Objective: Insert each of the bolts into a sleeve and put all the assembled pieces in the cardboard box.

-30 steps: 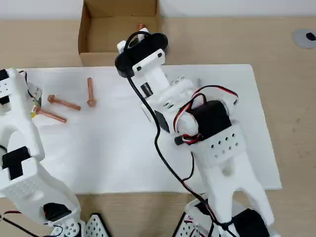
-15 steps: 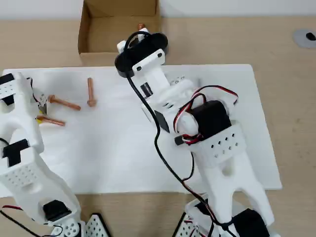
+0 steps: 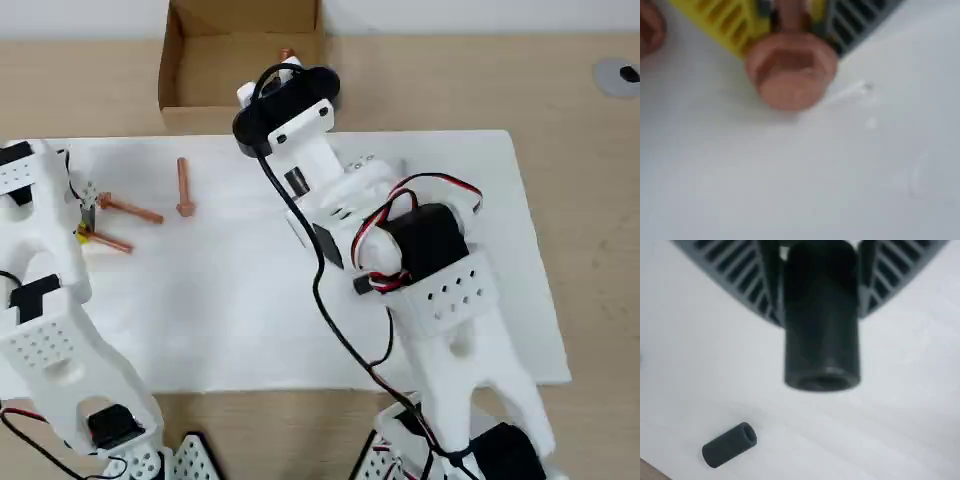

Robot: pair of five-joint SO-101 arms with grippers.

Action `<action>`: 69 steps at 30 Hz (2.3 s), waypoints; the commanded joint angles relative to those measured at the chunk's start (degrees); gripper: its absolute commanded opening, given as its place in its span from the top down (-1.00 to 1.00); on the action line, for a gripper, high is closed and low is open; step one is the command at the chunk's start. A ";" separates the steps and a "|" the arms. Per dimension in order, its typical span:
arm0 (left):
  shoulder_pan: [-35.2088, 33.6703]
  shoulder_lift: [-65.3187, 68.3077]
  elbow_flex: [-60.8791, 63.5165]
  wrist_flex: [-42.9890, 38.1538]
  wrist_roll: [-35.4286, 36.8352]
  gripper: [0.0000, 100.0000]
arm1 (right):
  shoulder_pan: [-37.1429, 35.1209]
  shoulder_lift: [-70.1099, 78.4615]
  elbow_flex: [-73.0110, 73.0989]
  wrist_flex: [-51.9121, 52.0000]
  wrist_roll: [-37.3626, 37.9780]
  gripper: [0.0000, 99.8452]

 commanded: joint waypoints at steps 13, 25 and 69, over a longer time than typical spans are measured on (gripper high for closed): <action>7.12 -36.97 9.23 1.23 -25.41 0.98 | 1.19 -12.44 -0.66 -1.41 -0.18 0.98; 14.24 -78.99 38.95 -14.51 -34.37 0.99 | 0.84 -37.41 34.77 -22.68 -5.98 0.98; 60.57 -115.91 24.26 7.56 -43.69 0.99 | -22.02 -80.92 92.53 -65.76 -10.64 0.98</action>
